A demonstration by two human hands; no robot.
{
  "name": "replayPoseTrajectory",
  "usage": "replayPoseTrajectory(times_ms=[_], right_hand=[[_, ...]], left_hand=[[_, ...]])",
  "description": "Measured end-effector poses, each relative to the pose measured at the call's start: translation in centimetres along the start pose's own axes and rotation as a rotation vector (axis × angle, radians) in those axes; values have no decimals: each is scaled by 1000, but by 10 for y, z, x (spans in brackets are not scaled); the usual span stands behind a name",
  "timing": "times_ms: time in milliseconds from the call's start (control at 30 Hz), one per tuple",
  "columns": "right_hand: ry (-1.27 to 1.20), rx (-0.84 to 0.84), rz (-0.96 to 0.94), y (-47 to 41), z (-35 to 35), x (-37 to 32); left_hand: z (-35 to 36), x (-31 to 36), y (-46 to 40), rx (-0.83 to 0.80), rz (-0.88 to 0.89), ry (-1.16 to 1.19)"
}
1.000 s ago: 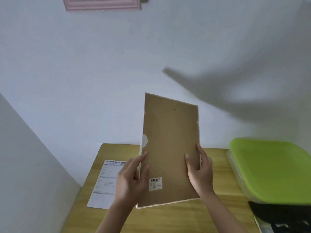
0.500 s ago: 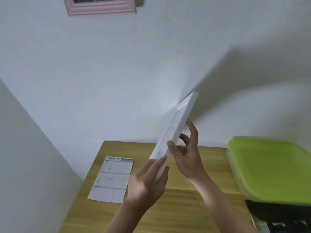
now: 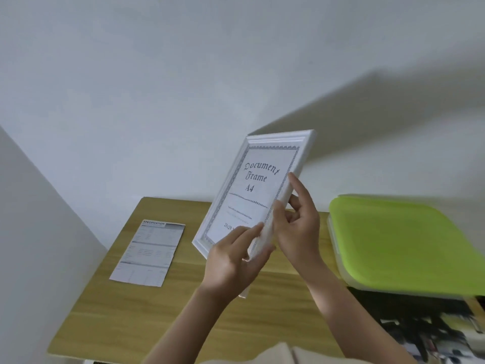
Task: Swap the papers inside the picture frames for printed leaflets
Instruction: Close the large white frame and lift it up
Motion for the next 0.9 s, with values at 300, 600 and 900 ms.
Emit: replayPoseTrajectory(times_ms=[300,600,900], right_hand=[[-95,66,-84,-35,-44,-6],[-175,131,-355,-102,-51,-61],[-290,244,-635,-202,-43,-166]], left_hand=[[-27,-87,-31,-29,-474,-59],[-41,-66,-106,42,-535,399],[-71,-18,-238,215,-259,495]])
Point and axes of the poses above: each hand's wrist, its own y-axis away from the middle knuckle, its own z-axis out of the palm, x = y × z, the point moved 7 cm from there along -y, towards the middle knuckle, and after that the axes turned 6 degrees about x, right-handed, at the moved point
